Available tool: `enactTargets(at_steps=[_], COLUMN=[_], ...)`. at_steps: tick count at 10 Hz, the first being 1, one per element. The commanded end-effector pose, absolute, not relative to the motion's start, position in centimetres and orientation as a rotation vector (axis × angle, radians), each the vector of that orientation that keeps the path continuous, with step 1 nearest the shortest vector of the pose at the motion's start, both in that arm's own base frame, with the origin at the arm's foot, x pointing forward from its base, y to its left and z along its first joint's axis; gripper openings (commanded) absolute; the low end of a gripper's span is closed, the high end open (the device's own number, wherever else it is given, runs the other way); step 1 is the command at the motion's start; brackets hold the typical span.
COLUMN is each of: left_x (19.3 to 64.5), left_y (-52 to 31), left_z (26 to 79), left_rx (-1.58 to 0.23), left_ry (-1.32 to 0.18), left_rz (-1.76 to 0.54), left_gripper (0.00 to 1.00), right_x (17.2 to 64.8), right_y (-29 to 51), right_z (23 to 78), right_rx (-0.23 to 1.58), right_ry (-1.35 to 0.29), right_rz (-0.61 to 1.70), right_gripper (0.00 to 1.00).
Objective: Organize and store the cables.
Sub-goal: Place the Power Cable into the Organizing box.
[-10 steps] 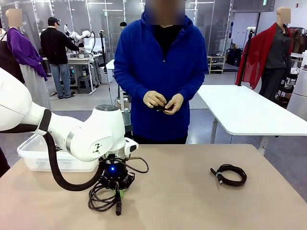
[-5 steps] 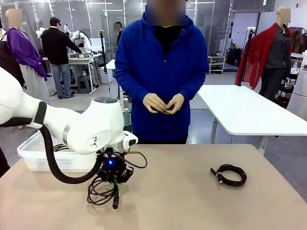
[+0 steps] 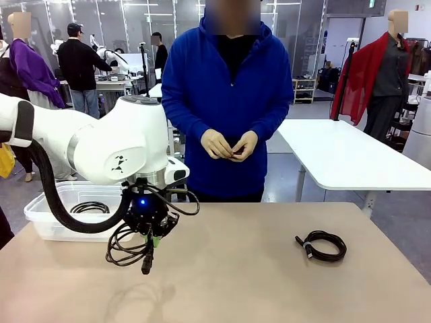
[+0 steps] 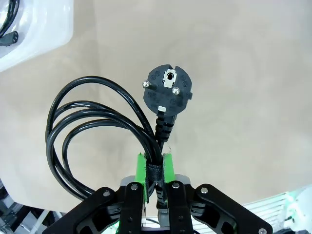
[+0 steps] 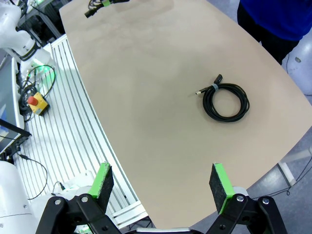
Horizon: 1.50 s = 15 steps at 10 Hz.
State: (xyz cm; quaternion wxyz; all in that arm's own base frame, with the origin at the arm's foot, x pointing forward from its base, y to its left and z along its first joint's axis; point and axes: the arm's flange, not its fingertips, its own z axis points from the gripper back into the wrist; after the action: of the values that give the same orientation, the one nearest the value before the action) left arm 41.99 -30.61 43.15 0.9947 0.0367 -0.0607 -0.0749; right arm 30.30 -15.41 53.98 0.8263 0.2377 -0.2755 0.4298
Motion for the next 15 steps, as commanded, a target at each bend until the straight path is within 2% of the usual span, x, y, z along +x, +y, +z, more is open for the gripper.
enactTargets(at_steps=[1,7,8,11,13,15], left_x=[41.9,41.8,41.8,41.1,43.3,45.5], left_y=[-30.6,-30.7,-30.7,-26.9,-22.2,-18.1], left_z=[43.6,43.4,43.2,46.7,49.4,51.5], left_rx=[0.110,0.077,0.078,0.127,0.155,0.174], left_ry=[-0.143,-0.126,-0.125,-0.255,-0.227,-0.291], left_rz=[-0.149,-0.154,-0.155,-0.254,-0.328,-0.464], left_gripper=[0.00,0.00,0.15,0.15,0.15,0.15], right_x=[30.3,30.3,30.3,30.3,30.3,30.3], right_y=[-15.5,-15.5,-15.5,-15.5,-15.5,-15.5], right_z=[54.0,54.0,54.0,54.0,54.0,54.0], right_rx=[0.514,0.514,0.514,0.514,0.514,0.514], right_ry=[-0.599,-0.599,-0.599,-0.599,-0.599,-0.599], right_rz=[0.925,0.925,0.925,0.925,0.925,0.925], right_gripper=[1.00,1.00,1.00,1.00,1.00,1.00])
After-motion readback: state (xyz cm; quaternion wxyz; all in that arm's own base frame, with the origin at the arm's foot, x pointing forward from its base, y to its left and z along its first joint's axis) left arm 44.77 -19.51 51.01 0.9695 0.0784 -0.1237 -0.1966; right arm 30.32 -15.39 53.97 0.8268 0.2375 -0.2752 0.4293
